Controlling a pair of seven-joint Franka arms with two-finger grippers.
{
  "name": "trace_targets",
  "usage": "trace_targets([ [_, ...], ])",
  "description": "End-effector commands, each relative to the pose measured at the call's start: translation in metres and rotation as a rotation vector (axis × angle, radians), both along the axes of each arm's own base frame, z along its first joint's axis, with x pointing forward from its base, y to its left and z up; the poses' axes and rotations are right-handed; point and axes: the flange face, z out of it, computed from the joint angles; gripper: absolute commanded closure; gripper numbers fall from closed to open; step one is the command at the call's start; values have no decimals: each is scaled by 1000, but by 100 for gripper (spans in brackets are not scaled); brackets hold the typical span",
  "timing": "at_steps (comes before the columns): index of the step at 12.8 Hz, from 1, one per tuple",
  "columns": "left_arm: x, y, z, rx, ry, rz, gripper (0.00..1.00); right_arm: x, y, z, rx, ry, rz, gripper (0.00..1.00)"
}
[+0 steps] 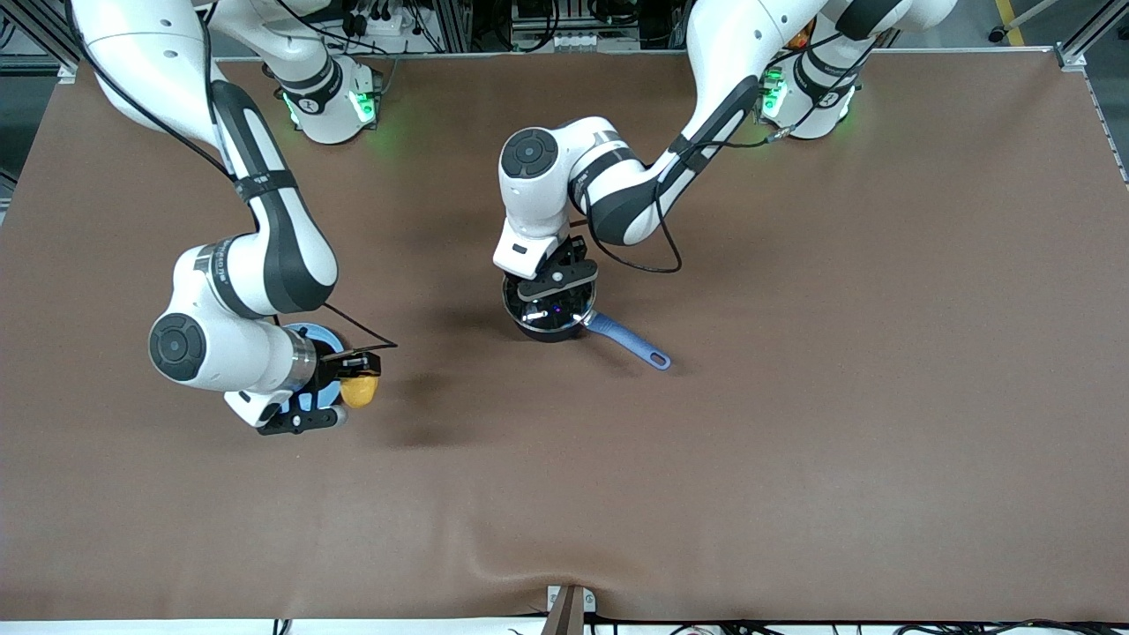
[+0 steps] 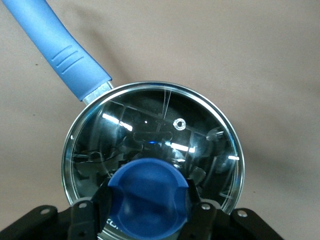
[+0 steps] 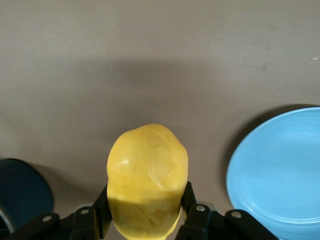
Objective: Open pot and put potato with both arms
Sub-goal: 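Lift the lid with the left gripper while the right gripper carries the potato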
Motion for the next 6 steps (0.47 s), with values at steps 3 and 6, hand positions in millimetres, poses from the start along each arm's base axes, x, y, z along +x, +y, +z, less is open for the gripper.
trace_targets([
  [3,10,10,44,24,-26,31,100,-14,41,12,55,14,-9,100],
  [6,38,47,91,37,-41,5,100,-20,62,14,57,18,-24,100],
])
